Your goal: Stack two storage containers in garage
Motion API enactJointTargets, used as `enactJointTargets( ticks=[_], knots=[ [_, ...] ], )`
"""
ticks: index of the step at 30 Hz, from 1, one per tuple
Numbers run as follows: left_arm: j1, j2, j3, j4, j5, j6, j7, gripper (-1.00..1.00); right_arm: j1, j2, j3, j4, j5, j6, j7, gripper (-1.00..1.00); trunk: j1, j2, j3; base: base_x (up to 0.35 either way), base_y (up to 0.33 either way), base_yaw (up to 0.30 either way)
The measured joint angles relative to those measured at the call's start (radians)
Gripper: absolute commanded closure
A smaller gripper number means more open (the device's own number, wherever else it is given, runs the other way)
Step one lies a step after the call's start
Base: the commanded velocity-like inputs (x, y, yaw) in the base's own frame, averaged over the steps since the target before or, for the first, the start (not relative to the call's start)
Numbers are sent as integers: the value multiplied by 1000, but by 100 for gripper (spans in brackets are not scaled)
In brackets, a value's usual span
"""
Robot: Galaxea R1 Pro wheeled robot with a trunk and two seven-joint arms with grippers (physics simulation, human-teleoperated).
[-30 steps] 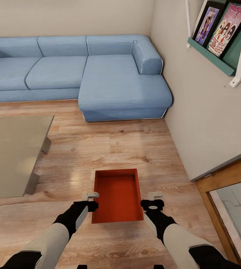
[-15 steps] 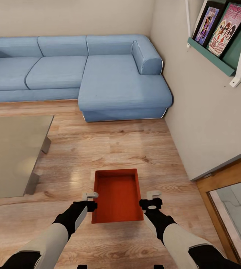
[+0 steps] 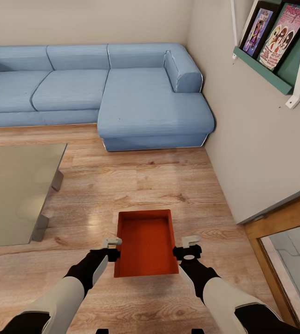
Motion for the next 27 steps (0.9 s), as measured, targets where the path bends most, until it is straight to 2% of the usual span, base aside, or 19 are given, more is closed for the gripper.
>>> enactJointTargets(
  ticks=[2, 21, 27],
  knots=[
    [0, 2, 0, 0, 0, -35, -1, -100, 0, 0, 0, -5, 5, -2, 0, -100, 0, 0, 0, 0, 0, 0],
    [0, -4, 2, 3, -1, -40, 2, -100, 0, 0, -2, -5, -5, 7, 0, -100, 0, 0, 0, 0, 0, 0],
    [0, -4, 1, 3, 0, -33, 0, -100, 0, 0, -2, -5, -4, 12, 0, -100, 23, -42, -19, 0, 0, 0]
  ],
)
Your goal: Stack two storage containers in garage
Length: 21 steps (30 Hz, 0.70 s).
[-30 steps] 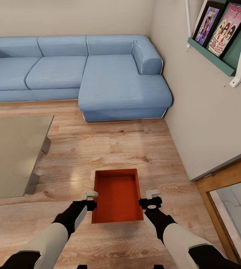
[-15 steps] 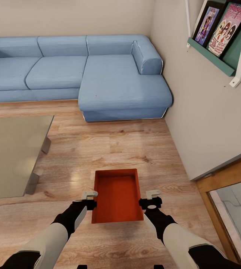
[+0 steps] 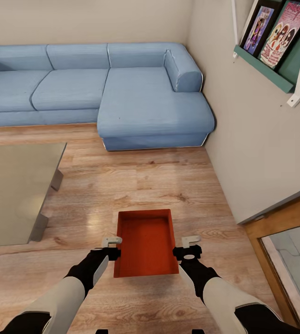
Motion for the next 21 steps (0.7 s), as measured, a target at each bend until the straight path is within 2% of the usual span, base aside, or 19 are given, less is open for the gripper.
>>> enactJointTargets(
  ticks=[16, 21],
  knots=[
    [0, 3, -1, 4, 10, 3, -12, -100, 0, 0, -1, 0, -2, 2, 2, -100, 61, -112, -50, 0, 0, 0],
    [0, 4, -1, 6, 9, 3, -12, -100, 0, 0, 0, -6, -2, 12, 34, -100, 81, -147, -66, 0, 0, 0]
  ],
)
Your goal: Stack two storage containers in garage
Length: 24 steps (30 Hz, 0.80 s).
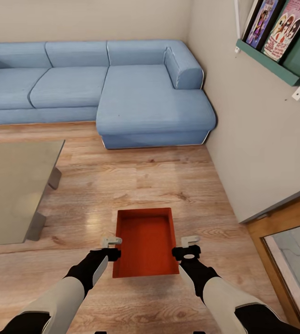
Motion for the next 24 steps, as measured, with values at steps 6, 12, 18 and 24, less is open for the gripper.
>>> enactJointTargets(
  ticks=[6, 12, 18, 24],
  knots=[
    [0, -1, 2, 1, 1, 0, 0, -100, 0, 0, 0, -4, 0, 3, 11, -100, 23, -42, -19, 0, 0, 0],
    [0, -1, 4, 2, 1, 0, -1, -100, -5, 0, -1, -6, 0, 3, 13, -100, 46, -84, -38, 0, 0, 0],
    [0, -1, 5, 2, 2, -1, -1, -100, -19, 0, -3, -7, -1, 0, 35, -100, 69, -126, -56, 0, 0, 0],
    [0, 0, 5, 0, 3, -1, -3, -100, -20, 0, -3, -9, 0, -6, 52, -100, 92, -168, -75, 0, 0, 0]
  ],
)
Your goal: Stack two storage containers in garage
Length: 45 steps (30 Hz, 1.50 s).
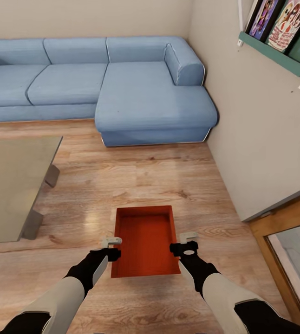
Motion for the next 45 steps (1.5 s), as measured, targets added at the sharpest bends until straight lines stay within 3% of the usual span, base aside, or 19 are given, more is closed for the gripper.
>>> enactJointTargets(
  ticks=[26, 33, 45],
  knots=[
    [0, 3, 4, -8, 1, -5, 0, -100, 0, 0, -5, 3, -4, -2, -10, -100, 100, -182, -81, 0, 0, 0],
    [0, 41, 6, -8, 3, -4, 0, -100, 0, 0, -5, 12, -4, -2, -10, -100, 127, -231, -103, 0, 0, 0],
    [0, 39, 6, -11, 3, -12, 0, -100, 0, 0, -5, 21, -1, -2, -10, -100, 165, -301, -135, 0, 0, 0]
  ],
)
